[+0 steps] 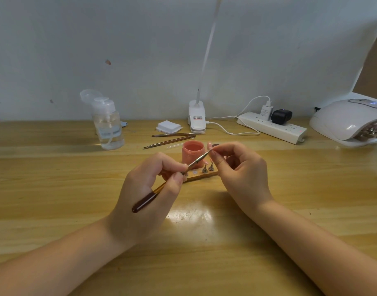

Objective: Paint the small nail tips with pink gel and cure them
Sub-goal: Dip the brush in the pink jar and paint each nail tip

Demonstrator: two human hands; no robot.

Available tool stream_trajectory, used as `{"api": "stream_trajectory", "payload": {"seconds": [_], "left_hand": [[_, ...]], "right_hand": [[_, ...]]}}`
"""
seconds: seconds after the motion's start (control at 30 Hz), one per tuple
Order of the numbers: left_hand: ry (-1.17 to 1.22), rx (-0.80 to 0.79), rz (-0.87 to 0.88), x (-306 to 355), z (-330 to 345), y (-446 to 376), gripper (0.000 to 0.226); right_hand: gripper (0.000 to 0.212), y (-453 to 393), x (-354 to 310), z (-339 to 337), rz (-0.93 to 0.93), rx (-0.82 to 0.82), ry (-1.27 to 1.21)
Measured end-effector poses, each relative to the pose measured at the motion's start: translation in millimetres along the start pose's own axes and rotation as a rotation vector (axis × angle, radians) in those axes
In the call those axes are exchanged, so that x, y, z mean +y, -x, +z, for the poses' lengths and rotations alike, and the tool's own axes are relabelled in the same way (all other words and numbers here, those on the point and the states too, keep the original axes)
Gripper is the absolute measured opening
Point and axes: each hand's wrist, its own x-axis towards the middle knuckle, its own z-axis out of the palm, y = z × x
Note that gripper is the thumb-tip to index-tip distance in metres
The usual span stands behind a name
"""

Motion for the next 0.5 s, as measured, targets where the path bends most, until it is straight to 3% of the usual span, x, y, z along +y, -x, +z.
{"api": "stream_trajectory", "payload": {"seconds": [0.27, 0.5], "left_hand": [[-0.041, 0.043, 0.036, 1.0, 0.8, -0.8, 0.018], [-0.078, -0.02, 0.118, -2.1, 1.2, -1.8, 0.017]], "right_hand": [[0.011, -0.8, -0.1, -0.4, -0.045, 0.015, 0.068], [0.011, -0.2, -0.4, -1.1, -0.087, 0.033, 0.148]]}}
